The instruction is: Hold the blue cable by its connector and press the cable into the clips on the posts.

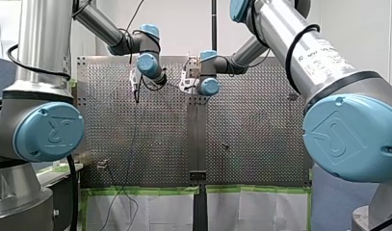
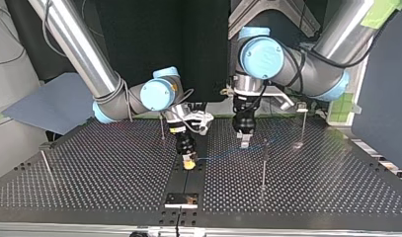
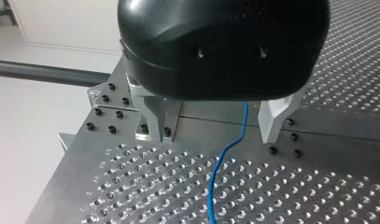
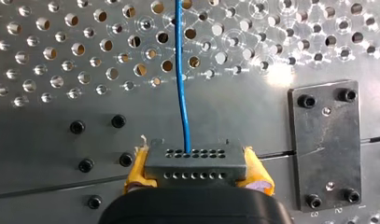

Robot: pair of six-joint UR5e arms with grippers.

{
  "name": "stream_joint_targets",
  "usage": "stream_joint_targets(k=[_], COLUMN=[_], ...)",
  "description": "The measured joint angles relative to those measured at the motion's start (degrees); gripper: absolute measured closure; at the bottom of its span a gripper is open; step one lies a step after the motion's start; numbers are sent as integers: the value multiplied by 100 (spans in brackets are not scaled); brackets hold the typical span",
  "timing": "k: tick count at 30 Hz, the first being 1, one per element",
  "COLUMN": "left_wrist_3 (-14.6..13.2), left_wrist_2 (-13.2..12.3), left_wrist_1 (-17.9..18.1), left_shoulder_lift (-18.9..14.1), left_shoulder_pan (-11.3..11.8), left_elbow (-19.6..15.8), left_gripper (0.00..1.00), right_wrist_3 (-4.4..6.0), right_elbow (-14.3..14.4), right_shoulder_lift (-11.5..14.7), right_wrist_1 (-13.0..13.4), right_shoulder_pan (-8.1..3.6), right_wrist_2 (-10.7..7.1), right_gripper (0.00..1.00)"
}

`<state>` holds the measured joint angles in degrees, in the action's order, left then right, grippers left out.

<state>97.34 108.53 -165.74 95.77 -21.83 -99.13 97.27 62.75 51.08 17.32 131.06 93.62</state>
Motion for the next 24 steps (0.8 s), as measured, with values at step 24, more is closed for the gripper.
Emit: stream_joint_targets(k=[24], left_wrist_3=[74], left_wrist_2=[267], left_wrist_1=[262], left_shoulder_lift=[584], left_shoulder_pan=[225], left_elbow=[322], left_gripper=[0], right_wrist_3=[-27], right_elbow=[0], right_shoulder_lift=[-92], right_wrist_1=[5], right_shoulder_pan=[28], right_wrist_2=[0], right_gripper=[100])
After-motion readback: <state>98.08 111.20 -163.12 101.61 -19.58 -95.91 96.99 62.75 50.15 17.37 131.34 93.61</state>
